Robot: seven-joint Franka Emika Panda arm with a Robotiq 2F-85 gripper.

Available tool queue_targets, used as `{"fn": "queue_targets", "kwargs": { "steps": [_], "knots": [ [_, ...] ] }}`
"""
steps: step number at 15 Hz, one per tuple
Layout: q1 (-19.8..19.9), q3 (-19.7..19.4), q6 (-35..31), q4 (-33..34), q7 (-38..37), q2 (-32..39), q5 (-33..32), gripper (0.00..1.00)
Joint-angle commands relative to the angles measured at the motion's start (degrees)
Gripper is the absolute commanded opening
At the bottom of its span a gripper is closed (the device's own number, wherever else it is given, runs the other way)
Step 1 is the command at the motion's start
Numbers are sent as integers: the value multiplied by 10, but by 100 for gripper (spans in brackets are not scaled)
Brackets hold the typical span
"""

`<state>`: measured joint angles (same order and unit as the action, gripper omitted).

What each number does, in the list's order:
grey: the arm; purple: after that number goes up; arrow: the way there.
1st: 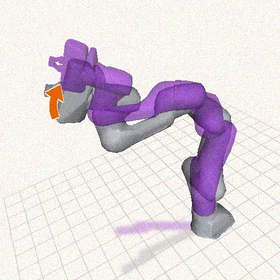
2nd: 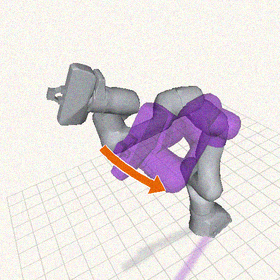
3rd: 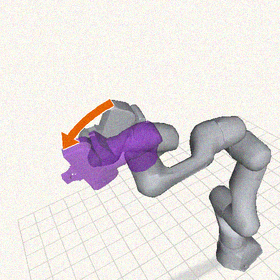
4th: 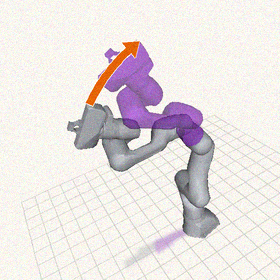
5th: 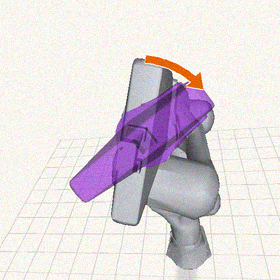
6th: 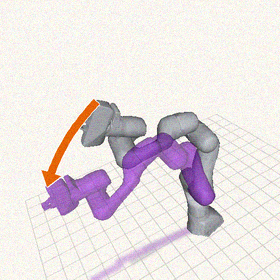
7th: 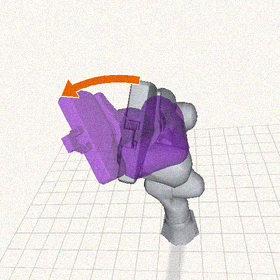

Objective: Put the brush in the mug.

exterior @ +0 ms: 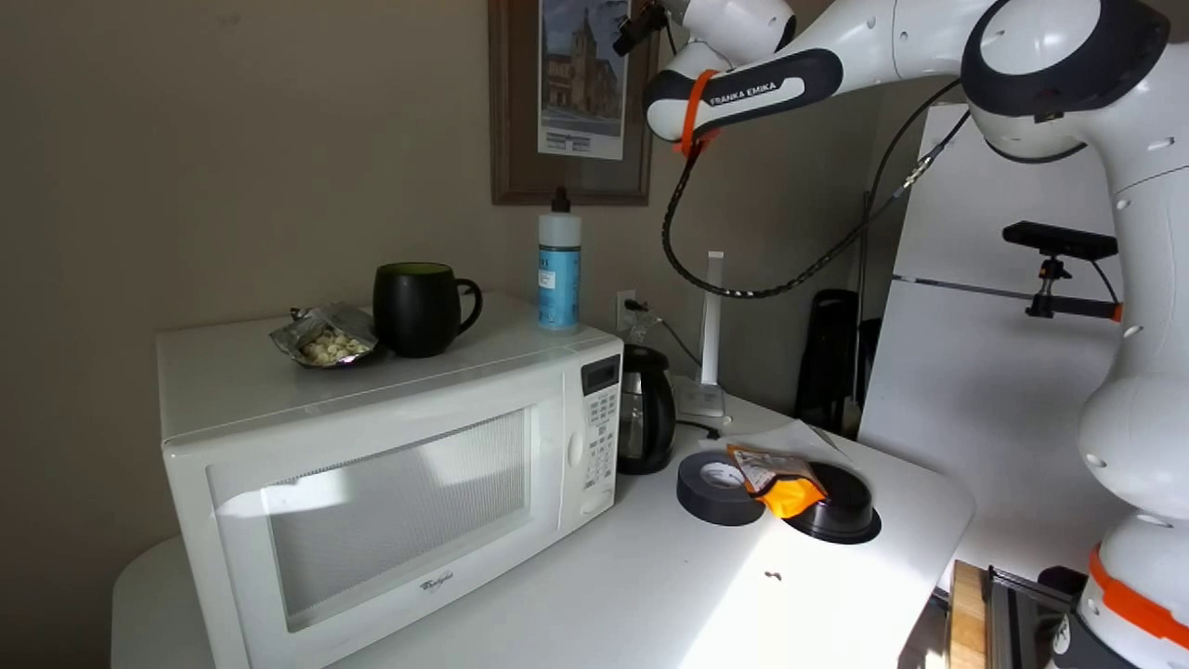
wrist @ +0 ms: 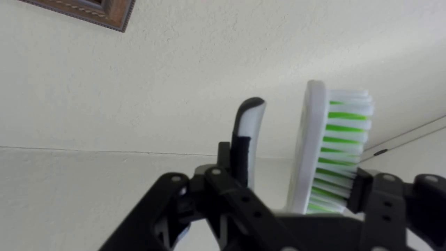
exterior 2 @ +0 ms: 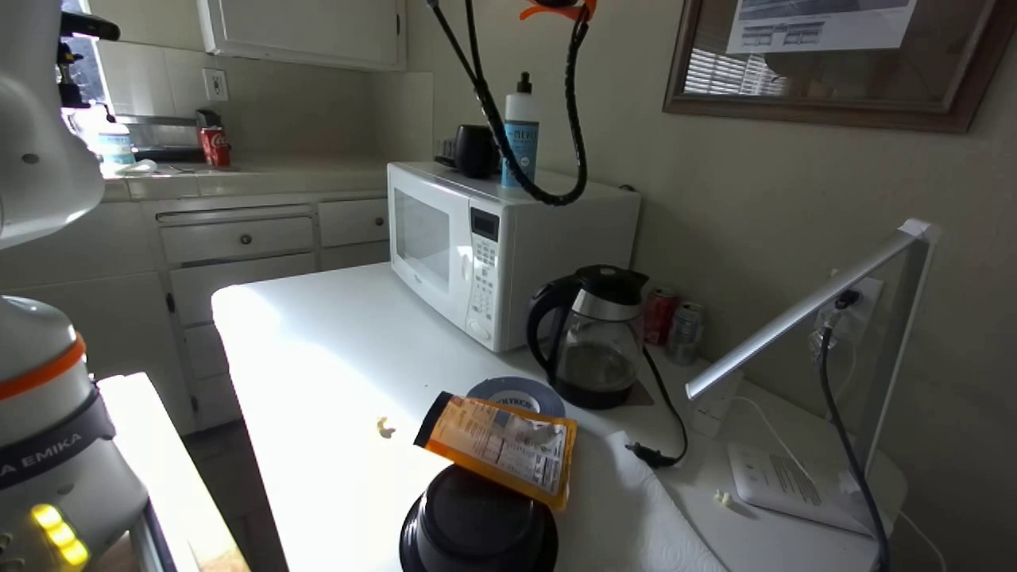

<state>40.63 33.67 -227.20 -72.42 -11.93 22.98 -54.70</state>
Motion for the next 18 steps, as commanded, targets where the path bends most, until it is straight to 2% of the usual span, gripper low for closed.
{"fn": "queue_targets", "kwargs": {
  "steps": [1, 2, 3, 4, 10, 15, 18],
  "knots": [
    [-150, -126, 2, 19, -34, -17, 136, 37],
    [-184, -151, 5, 18, -43, -25, 171, 37],
    [-148, -72, 19, -6, -18, -30, 192, 37],
    [-172, -78, 13, -13, -17, -36, 226, 37],
    [-208, -26, 2, -75, -36, -83, 410, 37],
    [-217, 18, 7, -123, -98, -103, 477, 37],
    [-206, 39, 13, -175, -159, -124, 498, 37]
  ]
}}
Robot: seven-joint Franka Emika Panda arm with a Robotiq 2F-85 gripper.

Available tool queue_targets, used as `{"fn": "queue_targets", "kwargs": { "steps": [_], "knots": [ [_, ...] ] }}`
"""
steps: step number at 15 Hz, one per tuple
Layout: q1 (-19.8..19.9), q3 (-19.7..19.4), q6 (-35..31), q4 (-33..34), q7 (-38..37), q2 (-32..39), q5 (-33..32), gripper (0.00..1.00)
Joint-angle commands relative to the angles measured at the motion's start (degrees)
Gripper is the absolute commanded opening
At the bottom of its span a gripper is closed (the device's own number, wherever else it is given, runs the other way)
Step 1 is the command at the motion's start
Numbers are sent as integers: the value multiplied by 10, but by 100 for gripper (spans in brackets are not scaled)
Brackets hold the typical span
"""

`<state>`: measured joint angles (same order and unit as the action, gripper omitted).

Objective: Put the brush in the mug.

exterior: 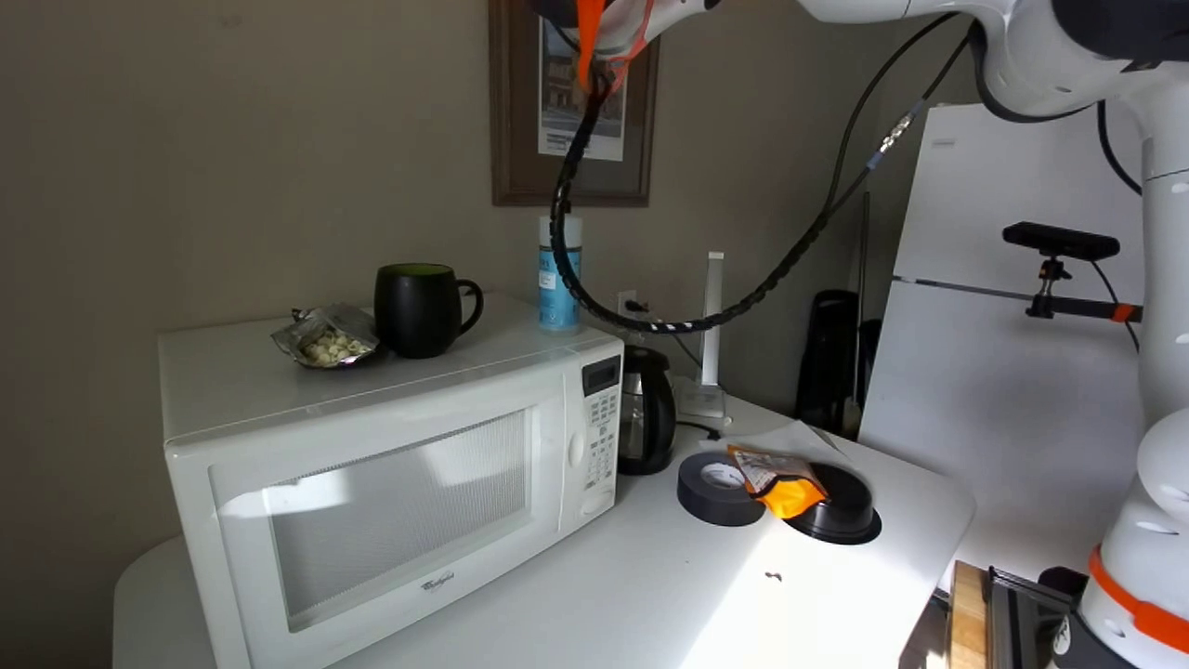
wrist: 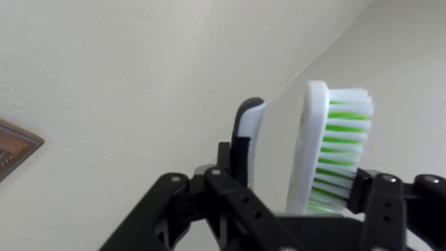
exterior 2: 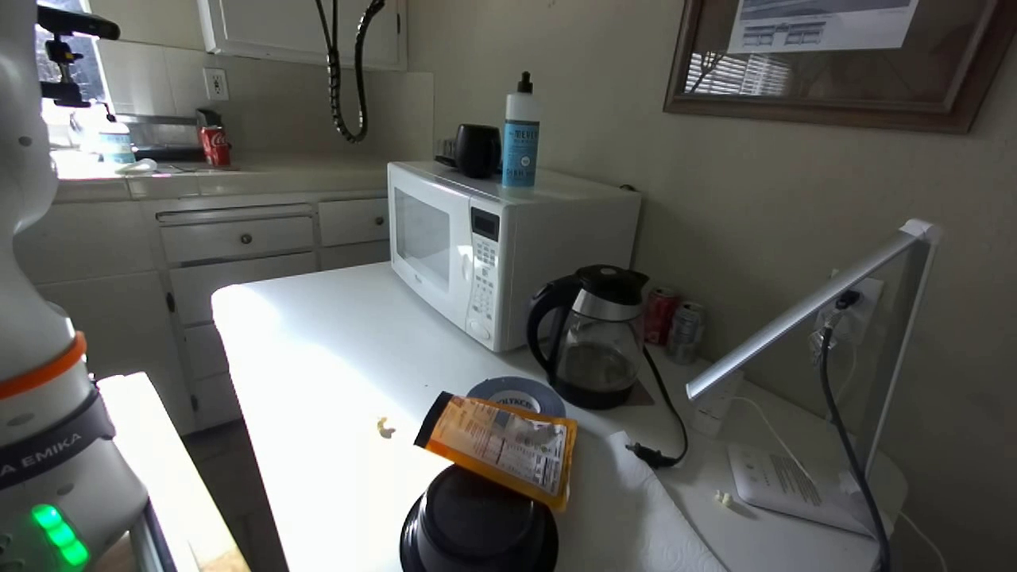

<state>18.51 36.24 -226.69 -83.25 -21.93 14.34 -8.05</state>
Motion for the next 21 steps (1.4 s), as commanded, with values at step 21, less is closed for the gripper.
{"fn": "queue_targets", "kwargs": {
  "steps": [21],
  "knots": [
    [4, 89, 22, -323, -362, -77, 36, 62]
  ]
}}
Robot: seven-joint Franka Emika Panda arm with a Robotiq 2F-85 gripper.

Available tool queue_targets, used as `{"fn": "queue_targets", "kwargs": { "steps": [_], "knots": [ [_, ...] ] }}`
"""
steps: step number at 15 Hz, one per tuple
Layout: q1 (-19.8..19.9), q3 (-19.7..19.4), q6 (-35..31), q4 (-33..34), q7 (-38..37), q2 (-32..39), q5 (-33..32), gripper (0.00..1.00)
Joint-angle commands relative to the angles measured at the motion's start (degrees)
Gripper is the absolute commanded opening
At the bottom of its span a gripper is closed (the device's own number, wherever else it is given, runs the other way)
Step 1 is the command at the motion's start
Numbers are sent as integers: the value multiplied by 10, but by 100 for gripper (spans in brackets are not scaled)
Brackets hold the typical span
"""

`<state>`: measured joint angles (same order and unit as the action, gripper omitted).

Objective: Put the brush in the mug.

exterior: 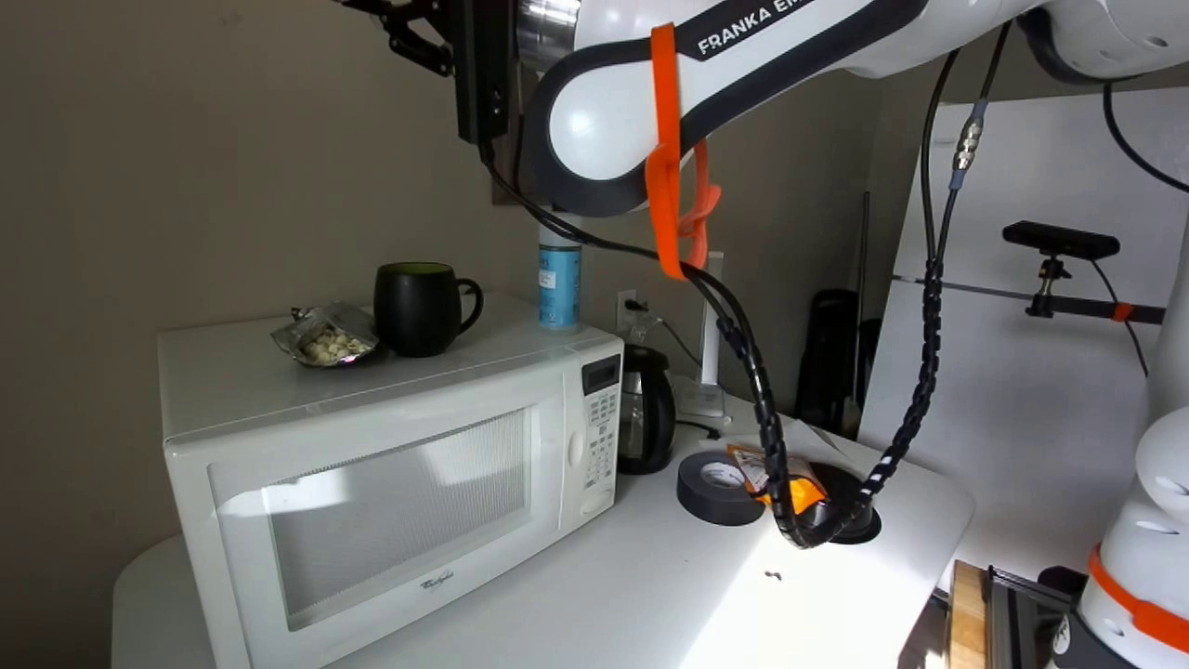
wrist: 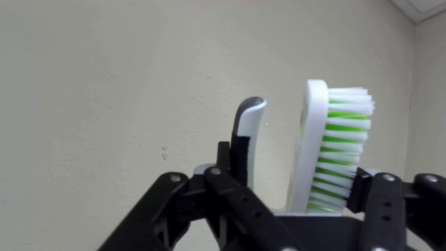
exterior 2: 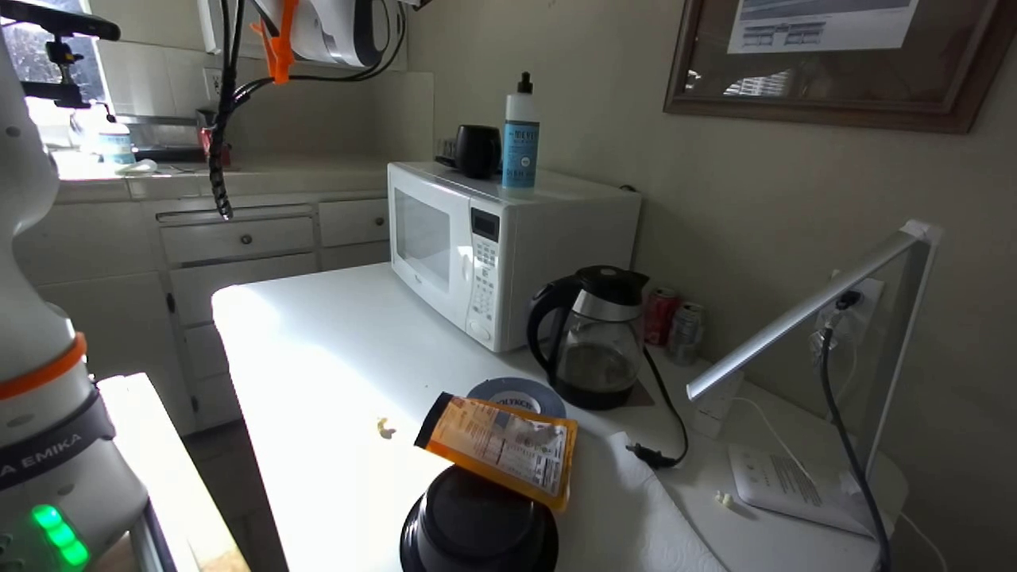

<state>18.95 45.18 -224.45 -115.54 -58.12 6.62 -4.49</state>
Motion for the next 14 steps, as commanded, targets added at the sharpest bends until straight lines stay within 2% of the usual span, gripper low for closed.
{"fn": "queue_targets", "kwargs": {
  "steps": [1, 3, 7, 8, 12, 14],
  "knots": [
    [1, 0, 1, -1, -1, -2, 1, 37],
    [10, 4, 58, -33, -50, -7, -14, 37],
    [16, 15, 95, -79, -135, 8, -44, 37],
    [14, 7, 117, -97, -127, -5, -17, 37],
    [4, -35, 118, -150, -50, -51, 127, 37],
    [4, -43, 122, -156, -21, -55, 178, 37]
  ]
}}
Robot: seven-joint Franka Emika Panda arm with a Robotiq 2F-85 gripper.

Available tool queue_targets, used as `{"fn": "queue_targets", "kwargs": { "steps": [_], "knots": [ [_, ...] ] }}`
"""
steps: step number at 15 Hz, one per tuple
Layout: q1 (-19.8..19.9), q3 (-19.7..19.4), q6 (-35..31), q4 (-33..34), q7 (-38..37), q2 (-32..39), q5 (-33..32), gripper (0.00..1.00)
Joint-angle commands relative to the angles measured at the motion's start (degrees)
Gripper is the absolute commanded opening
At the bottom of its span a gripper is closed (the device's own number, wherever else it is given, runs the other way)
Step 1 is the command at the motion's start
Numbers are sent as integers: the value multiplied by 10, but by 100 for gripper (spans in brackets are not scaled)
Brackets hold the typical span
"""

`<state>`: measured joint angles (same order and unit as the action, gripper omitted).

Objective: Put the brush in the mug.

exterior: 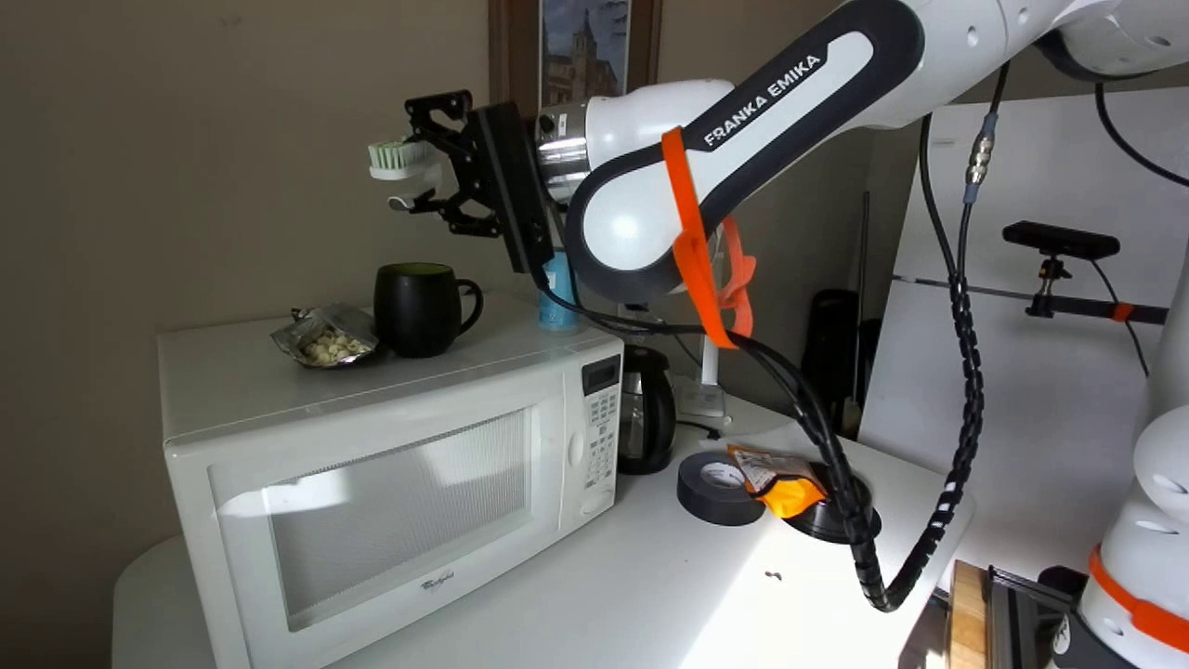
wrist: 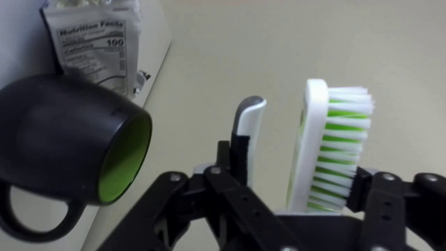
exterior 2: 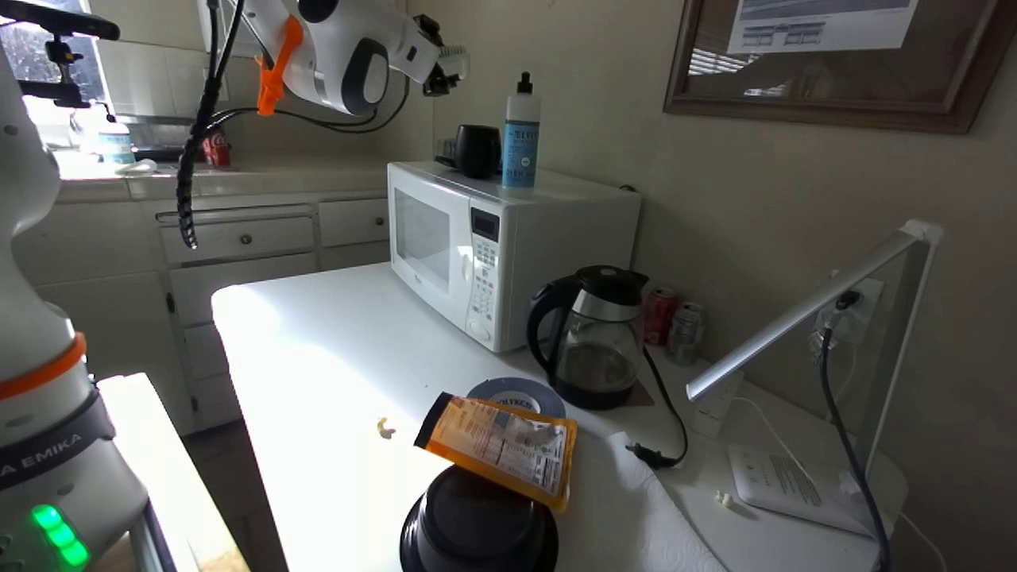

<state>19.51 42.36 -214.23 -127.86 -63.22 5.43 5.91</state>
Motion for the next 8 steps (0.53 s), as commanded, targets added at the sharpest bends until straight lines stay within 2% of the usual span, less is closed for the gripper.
{"fn": "queue_targets", "kwargs": {
  "steps": [1, 5, 8],
  "knots": [
    [-2, -15, 21, -30, 35, -39, 84, 37],
    [-1, -12, 50, -15, 40, -27, 37, 37],
    [0, -25, 144, -27, 119, -73, 64, 37]
  ]
}}
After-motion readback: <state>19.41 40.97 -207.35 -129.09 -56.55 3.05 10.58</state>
